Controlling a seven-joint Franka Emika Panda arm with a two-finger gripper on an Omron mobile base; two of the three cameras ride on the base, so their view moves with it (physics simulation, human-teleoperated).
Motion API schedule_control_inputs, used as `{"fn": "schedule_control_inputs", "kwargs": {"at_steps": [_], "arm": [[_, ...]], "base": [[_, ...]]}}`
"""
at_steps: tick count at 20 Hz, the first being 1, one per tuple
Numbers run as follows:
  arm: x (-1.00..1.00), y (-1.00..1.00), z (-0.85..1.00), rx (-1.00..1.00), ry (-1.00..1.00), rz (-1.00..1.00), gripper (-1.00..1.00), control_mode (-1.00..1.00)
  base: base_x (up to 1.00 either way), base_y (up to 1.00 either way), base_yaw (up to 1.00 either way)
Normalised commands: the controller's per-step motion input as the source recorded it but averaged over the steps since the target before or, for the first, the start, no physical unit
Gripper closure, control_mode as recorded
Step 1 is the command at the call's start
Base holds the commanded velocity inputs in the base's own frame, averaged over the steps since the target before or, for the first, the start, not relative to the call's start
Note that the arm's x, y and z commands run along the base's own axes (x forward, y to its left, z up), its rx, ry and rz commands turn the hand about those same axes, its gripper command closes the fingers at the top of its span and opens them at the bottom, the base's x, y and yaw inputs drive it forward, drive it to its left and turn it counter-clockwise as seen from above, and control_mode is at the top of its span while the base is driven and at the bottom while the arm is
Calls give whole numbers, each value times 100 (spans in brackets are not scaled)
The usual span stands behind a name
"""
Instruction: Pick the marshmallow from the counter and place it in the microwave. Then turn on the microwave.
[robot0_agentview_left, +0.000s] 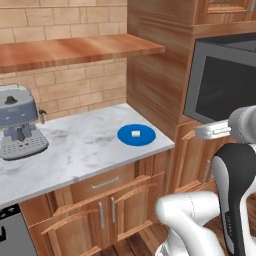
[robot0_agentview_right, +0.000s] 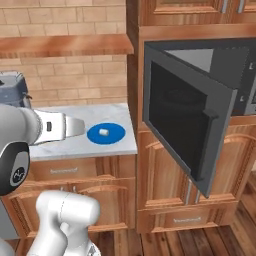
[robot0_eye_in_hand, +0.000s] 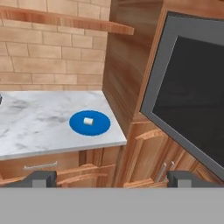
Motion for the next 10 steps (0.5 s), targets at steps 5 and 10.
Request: {"fn": "schedule_control_inputs", "kwargs": {"at_steps": [5,10], "arm": [[0,0,0,0,0,0,-100,100],[0,0,0,0,0,0,-100,100]], "base": [[25,41,0],[23,40,0]]}}
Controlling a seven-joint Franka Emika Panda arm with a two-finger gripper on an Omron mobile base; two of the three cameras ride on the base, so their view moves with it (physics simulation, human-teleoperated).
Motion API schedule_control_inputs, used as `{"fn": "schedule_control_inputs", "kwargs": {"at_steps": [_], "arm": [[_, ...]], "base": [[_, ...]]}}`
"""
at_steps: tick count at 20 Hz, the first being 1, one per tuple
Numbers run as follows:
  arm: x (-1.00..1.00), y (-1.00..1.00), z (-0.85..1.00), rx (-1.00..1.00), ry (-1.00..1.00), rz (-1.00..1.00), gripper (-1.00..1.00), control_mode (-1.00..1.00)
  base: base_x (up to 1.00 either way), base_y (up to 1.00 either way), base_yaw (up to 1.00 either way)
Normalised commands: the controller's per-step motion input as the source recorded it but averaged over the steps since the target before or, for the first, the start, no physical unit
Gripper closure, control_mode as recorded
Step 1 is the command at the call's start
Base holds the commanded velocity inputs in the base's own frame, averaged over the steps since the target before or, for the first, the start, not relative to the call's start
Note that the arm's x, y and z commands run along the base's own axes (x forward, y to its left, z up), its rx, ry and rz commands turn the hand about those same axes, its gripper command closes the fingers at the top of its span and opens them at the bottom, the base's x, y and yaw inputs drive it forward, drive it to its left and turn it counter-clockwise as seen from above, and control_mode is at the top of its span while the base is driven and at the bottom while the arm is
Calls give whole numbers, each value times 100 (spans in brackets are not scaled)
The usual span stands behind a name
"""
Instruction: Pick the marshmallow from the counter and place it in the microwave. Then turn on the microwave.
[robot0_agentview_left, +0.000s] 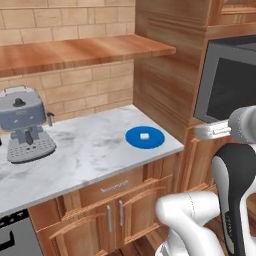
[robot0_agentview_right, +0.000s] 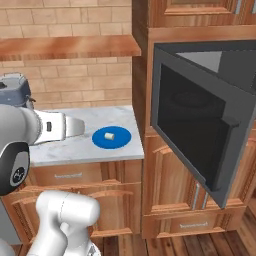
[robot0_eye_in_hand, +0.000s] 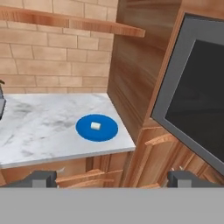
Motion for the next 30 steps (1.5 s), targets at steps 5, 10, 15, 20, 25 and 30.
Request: {"fn": "schedule_control_inputs", "kwargs": {"at_steps": [5,10,15,20,25,30], "arm": [[0,0,0,0,0,0,-100,100],[0,0,0,0,0,0,-100,100],[0,0,0,0,0,0,-100,100],[0,0,0,0,0,0,-100,100],[0,0,0,0,0,0,-100,100],[0,0,0,0,0,0,-100,100]], "base": [[25,37,0],[27,35,0],[28,31,0],[29,32,0],[28,33,0],[26,33,0]]}}
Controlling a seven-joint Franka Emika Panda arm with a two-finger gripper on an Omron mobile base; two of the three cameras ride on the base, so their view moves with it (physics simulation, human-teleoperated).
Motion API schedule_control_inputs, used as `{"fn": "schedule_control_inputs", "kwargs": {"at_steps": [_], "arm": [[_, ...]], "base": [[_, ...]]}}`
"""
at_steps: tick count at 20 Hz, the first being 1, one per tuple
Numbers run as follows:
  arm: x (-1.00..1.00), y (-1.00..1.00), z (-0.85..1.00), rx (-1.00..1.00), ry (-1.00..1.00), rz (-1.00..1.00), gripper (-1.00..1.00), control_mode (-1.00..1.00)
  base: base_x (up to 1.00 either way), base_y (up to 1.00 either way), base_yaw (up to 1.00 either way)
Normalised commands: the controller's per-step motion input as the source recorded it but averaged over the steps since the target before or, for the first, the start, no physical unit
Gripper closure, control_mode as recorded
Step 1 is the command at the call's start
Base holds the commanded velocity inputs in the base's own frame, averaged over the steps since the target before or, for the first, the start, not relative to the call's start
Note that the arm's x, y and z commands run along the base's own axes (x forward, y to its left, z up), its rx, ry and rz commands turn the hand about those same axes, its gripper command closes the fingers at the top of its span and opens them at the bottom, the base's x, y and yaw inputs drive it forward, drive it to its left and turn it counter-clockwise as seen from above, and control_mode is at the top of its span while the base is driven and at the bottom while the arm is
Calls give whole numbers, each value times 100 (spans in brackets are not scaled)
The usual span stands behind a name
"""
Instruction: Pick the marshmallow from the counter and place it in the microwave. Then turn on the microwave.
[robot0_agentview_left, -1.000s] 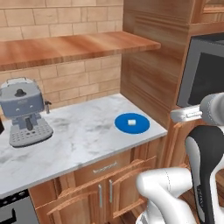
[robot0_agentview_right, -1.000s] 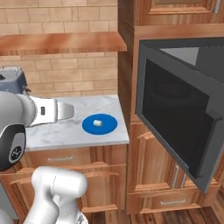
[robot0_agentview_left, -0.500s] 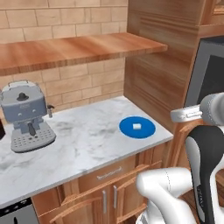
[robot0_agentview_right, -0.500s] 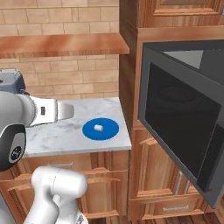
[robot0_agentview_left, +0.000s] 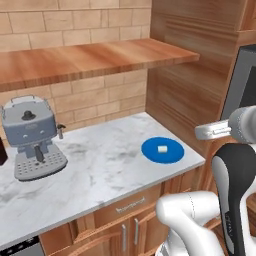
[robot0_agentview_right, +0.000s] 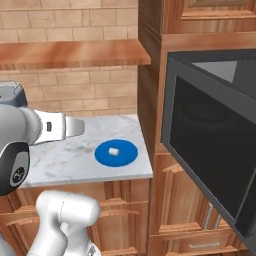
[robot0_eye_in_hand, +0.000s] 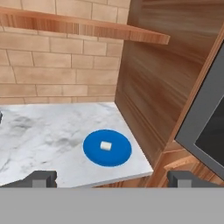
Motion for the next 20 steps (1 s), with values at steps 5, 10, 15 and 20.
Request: {"fn": "schedule_control_inputs", "kwargs": {"at_steps": [5,10,15,20], "arm": [[0,0,0,0,0,0,-100,100],[0,0,0,0,0,0,-100,100],[0,0,0,0,0,0,-100,100],[0,0,0,0,0,0,-100,100]], "base": [[16,31,0],[10,26,0],[6,22,0],[5,16,0]]}}
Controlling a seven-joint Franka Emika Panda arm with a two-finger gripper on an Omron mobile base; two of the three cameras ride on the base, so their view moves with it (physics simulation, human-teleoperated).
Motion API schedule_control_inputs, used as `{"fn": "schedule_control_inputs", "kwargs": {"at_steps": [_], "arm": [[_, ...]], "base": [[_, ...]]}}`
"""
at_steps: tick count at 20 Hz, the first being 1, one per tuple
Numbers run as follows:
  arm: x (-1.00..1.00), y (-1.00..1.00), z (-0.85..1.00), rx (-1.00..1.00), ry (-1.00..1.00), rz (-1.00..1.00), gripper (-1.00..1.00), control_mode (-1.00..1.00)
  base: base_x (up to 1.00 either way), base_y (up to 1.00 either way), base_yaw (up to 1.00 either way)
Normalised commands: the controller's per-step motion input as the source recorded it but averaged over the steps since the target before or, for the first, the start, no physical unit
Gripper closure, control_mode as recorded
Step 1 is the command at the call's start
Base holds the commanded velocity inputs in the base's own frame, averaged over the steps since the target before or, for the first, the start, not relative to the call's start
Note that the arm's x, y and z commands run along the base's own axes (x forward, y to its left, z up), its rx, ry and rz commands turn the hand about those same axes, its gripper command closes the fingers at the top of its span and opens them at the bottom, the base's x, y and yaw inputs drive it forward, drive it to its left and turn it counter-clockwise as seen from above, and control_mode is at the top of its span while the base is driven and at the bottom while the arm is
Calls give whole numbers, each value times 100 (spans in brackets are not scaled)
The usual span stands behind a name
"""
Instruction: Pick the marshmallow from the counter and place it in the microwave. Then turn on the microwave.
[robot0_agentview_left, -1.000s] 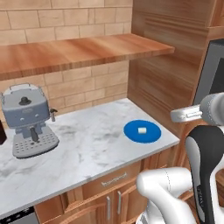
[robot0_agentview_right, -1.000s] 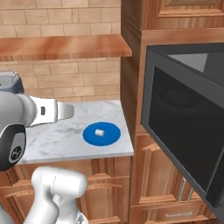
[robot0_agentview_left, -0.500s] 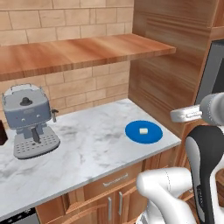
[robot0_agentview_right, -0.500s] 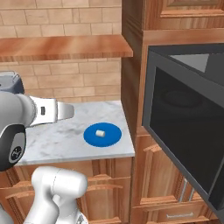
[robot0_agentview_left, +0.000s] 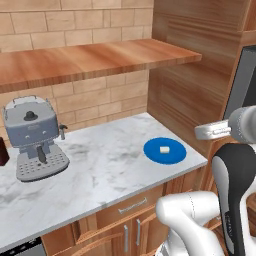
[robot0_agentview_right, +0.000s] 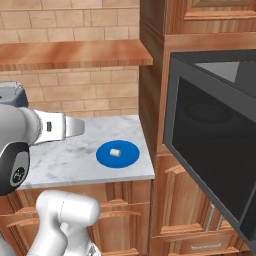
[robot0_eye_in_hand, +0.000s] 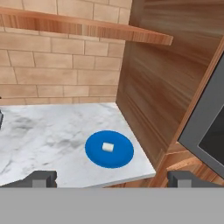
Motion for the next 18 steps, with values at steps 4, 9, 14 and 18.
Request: {"fn": "schedule_control_inputs", "kwargs": {"at_steps": [4,9,14,18], "arm": [[0,0,0,0,0,0,-100,100],[0,1,-8,0,6,0,-100,-100],[0,0,-5,0,5,0,-100,-100],[3,0,-2,0,4,0,-100,-100]], "base": [[0,11,0],[0,2,0],[0,0,0],[0,0,0]]}}
